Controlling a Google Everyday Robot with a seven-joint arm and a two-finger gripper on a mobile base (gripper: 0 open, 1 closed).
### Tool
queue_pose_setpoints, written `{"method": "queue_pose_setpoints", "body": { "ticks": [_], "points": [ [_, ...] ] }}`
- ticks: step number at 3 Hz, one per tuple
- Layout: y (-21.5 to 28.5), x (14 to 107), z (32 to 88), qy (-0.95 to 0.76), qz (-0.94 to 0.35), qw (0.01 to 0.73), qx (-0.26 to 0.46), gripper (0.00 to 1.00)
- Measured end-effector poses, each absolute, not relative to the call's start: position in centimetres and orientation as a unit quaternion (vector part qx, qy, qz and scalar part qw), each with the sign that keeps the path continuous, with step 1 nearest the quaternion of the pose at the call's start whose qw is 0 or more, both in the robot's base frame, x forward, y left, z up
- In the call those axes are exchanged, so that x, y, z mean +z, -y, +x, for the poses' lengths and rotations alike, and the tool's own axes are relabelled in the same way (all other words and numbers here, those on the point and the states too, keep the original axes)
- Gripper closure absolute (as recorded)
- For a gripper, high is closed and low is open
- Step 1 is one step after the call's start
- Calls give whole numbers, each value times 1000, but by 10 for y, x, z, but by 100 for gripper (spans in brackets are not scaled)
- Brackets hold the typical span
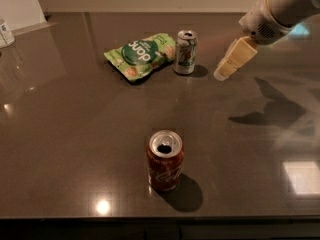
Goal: Move 7up can near coke can
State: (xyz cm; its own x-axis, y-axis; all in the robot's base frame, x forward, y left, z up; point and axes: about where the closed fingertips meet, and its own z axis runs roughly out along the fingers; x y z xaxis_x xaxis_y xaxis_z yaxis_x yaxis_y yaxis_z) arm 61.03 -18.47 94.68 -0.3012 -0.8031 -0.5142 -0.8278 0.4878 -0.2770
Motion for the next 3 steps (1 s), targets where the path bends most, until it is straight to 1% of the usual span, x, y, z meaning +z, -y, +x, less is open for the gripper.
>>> {"method": "queue_pose_setpoints", "body": {
  "ticks": [2, 3],
  "points": [
    [182, 927, 672, -821, -458, 336, 61, 0],
    [171, 918, 702, -818, -446, 352, 90, 0]
  ]
}}
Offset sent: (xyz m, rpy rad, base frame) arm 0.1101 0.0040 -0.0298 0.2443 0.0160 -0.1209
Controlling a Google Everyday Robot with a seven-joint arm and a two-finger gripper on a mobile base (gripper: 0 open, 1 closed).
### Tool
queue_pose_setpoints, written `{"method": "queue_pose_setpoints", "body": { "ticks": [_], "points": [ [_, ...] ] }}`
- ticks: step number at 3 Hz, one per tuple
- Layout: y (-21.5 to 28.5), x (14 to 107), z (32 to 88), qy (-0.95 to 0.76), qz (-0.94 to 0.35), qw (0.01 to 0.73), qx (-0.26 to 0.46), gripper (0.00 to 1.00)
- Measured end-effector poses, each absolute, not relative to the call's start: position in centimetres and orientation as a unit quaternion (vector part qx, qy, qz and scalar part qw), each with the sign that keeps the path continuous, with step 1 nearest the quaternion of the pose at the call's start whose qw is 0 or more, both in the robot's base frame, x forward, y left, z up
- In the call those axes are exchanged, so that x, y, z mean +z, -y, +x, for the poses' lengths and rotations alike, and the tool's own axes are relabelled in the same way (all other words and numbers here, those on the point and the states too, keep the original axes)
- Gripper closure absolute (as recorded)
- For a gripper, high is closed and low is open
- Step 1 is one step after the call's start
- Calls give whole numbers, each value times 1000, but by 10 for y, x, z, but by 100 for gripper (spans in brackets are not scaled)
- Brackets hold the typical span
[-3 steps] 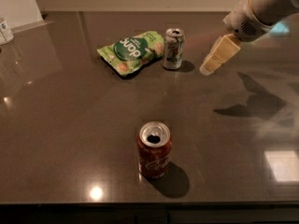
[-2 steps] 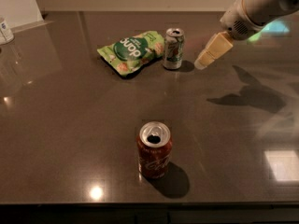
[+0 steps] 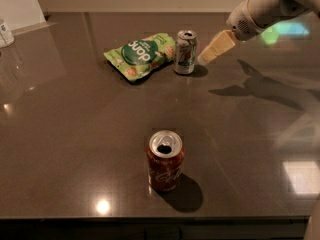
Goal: Move 7up can near coke can
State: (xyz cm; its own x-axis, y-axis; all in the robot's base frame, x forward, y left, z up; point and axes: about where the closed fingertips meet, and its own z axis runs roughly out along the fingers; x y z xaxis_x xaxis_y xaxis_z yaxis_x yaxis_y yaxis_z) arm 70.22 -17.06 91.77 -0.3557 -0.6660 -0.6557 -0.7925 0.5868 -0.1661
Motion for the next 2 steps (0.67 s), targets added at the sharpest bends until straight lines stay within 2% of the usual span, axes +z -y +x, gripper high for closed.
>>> {"method": "queue_pose_setpoints", "body": {
  "ticks": [2],
  "points": [
    [143, 906, 734, -808, -440, 369, 132, 0]
  ]
}}
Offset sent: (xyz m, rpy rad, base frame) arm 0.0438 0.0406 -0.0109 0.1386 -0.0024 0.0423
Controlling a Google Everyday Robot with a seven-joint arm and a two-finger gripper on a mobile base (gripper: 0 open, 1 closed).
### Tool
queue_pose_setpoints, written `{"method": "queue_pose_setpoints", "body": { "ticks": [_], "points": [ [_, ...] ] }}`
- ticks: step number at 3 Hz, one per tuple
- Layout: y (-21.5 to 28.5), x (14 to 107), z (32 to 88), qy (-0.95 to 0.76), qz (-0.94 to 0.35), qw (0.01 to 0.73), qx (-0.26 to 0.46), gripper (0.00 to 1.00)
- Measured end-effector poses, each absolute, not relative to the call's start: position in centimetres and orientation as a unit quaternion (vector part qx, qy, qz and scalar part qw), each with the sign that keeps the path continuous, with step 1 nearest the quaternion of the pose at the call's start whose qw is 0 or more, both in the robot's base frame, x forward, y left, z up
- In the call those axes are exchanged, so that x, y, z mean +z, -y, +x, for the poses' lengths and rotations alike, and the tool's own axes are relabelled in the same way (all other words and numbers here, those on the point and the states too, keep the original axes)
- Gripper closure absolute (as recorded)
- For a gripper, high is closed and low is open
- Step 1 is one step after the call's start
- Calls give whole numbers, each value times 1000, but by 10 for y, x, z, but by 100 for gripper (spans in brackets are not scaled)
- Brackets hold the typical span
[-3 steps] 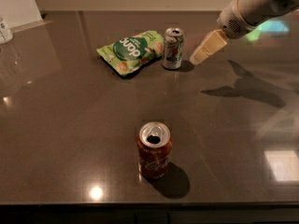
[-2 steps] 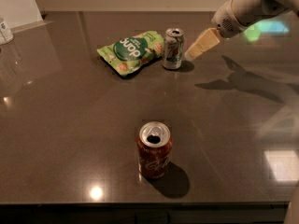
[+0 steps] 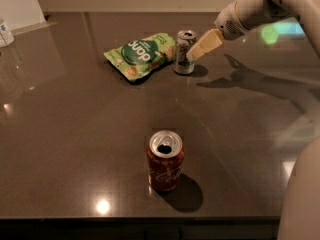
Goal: Move 7up can near coke can
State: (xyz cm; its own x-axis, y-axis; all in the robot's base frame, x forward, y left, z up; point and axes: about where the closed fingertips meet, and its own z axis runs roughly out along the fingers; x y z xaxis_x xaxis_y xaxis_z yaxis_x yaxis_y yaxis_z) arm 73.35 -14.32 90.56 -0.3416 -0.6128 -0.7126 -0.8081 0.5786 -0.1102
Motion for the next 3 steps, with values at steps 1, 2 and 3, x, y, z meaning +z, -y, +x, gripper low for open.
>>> {"method": "queue_pose_setpoints", "body": {
  "ticks": [1, 2, 3],
  "points": [
    [129, 901, 736, -802, -443, 371, 151, 0],
    [117, 898, 734, -797, -447, 370, 167, 0],
    [110, 897, 730, -793, -450, 369, 182, 14]
  ]
}}
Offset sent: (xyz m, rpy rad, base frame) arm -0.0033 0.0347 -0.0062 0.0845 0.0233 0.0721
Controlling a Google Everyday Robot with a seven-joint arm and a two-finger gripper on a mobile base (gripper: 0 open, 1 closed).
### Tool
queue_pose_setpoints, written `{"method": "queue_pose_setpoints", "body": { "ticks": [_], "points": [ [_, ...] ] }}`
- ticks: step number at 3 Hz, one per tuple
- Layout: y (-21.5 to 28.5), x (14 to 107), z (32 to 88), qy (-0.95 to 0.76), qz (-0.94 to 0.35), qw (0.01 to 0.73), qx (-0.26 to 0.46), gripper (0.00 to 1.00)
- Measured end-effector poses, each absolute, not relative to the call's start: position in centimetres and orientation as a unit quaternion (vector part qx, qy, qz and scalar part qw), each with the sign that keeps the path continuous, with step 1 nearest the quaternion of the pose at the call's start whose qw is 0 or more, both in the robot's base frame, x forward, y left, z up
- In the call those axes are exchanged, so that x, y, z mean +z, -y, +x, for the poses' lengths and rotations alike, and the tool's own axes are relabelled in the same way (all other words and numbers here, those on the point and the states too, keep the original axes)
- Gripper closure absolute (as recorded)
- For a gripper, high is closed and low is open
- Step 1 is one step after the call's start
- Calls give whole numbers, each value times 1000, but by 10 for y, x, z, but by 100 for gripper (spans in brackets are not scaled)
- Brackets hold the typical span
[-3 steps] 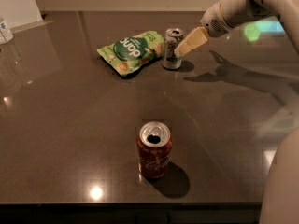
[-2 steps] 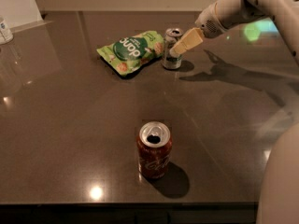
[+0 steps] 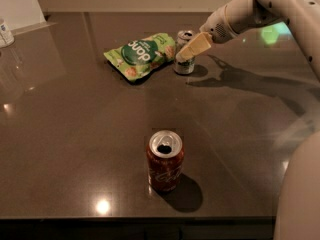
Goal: Move 7up can near coke can
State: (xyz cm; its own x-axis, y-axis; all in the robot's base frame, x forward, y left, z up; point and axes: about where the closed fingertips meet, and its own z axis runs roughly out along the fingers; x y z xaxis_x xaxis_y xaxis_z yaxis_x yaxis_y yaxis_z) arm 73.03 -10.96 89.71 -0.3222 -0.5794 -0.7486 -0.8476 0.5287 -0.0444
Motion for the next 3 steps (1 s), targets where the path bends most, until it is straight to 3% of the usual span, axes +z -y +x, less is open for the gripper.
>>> {"method": "queue_pose_setpoints", "body": {
  "ticks": [3],
  "points": [
    [100, 909, 703, -775, -469, 367, 211, 83]
  ]
}}
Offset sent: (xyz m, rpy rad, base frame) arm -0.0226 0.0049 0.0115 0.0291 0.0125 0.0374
